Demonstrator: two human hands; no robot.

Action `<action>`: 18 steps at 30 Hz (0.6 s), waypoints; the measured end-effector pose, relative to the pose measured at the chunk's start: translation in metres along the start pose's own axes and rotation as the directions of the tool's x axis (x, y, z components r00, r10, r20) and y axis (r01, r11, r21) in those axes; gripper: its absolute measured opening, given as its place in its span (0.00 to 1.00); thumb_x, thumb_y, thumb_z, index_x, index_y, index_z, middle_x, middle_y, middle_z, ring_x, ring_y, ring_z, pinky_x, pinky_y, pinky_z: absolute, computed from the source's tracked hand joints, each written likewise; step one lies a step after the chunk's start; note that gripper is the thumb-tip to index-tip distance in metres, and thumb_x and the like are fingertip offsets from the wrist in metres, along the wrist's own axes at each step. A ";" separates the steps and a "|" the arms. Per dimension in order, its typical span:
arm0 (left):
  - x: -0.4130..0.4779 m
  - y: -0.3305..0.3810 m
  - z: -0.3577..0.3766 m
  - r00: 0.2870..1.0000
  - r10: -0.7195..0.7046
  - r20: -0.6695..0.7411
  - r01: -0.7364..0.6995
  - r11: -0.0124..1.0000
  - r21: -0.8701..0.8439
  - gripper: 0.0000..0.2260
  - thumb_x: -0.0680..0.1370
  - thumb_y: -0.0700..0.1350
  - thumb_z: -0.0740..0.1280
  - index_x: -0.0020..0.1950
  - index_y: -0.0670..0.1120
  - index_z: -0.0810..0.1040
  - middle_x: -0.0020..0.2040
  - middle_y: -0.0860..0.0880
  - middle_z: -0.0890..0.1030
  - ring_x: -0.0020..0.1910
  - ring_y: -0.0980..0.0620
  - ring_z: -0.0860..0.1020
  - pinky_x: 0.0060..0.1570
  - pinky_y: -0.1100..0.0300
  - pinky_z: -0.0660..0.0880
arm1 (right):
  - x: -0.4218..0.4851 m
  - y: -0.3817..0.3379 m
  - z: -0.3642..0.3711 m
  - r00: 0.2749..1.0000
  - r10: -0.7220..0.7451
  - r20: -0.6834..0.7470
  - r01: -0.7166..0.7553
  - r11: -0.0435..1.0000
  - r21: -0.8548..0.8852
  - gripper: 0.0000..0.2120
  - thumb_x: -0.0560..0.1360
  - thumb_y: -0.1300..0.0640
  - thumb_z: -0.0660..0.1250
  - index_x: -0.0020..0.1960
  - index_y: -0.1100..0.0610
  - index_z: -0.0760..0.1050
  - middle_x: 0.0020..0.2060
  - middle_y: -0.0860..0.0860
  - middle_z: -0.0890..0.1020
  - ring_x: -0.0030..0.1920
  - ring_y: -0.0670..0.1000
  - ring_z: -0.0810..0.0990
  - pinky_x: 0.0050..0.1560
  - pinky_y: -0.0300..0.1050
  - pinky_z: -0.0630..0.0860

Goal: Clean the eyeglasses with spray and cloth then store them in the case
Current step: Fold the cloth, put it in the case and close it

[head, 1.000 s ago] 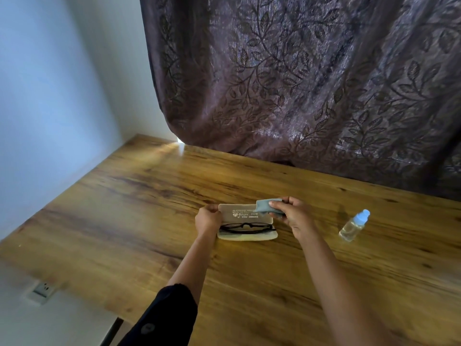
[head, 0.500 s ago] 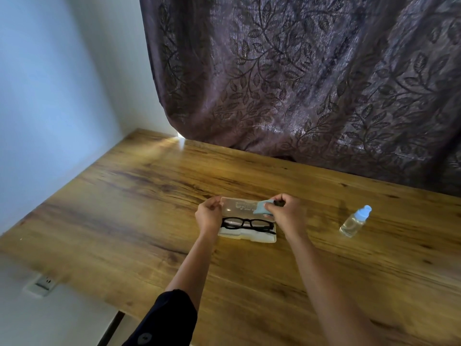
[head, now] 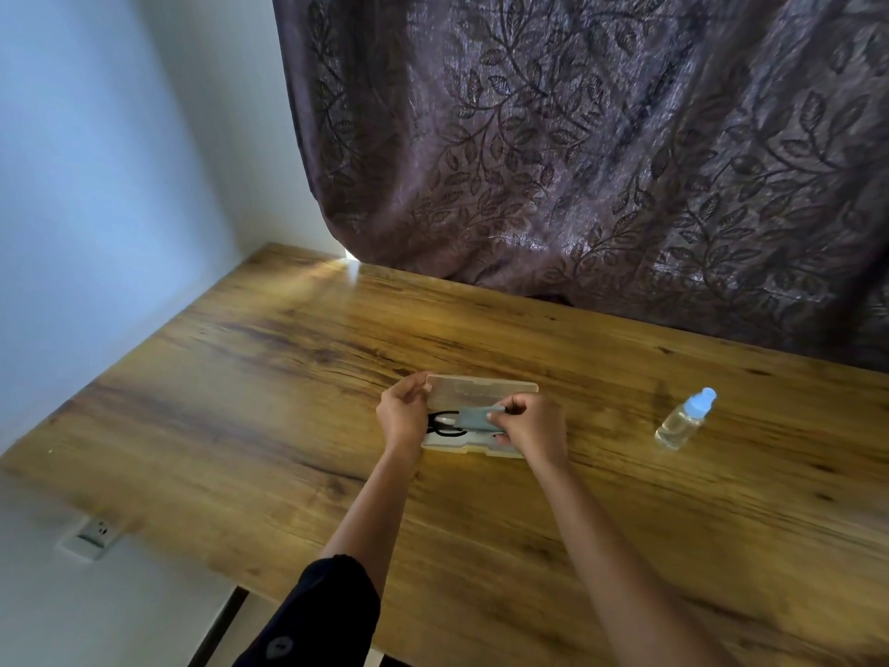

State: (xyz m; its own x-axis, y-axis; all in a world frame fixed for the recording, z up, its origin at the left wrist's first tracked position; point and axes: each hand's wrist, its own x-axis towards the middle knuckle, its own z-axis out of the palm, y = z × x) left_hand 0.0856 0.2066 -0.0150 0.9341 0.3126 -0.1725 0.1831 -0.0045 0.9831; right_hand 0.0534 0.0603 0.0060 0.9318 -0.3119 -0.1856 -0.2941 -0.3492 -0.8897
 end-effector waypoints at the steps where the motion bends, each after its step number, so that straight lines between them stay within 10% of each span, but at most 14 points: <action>1: 0.000 0.000 0.000 1.000 0.002 0.002 -0.002 1.000 0.003 0.09 0.77 0.37 0.64 0.50 0.47 0.82 0.48 0.48 0.82 0.46 0.54 0.78 0.37 0.74 0.74 | -0.001 0.001 0.000 1.000 -0.022 -0.013 0.021 0.999 -0.030 0.04 0.69 0.64 0.72 0.42 0.60 0.78 0.39 0.54 0.81 0.34 0.47 0.81 0.30 0.37 0.80; 5: -0.001 0.000 0.000 1.000 0.007 0.007 -0.007 1.000 -0.001 0.10 0.77 0.36 0.63 0.51 0.46 0.82 0.47 0.50 0.81 0.44 0.57 0.77 0.34 0.76 0.73 | -0.002 0.006 0.000 0.993 -0.098 -0.062 0.087 0.983 -0.163 0.10 0.66 0.62 0.75 0.42 0.56 0.75 0.38 0.52 0.80 0.38 0.50 0.81 0.38 0.49 0.82; 18: -0.001 -0.005 -0.002 0.999 -0.042 0.029 0.044 0.997 -0.061 0.11 0.77 0.38 0.64 0.45 0.52 0.82 0.48 0.49 0.82 0.49 0.52 0.79 0.47 0.61 0.76 | 0.006 0.016 -0.025 0.968 -0.052 -0.247 -0.019 0.961 -0.276 0.15 0.74 0.47 0.65 0.52 0.58 0.73 0.47 0.53 0.80 0.45 0.50 0.77 0.34 0.38 0.68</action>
State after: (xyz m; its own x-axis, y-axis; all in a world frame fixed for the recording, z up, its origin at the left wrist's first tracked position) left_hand 0.0831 0.2083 -0.0195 0.9341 0.2845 -0.2155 0.2048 0.0671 0.9765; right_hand 0.0492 0.0312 0.0011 0.8641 -0.5024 -0.0304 -0.3591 -0.5732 -0.7365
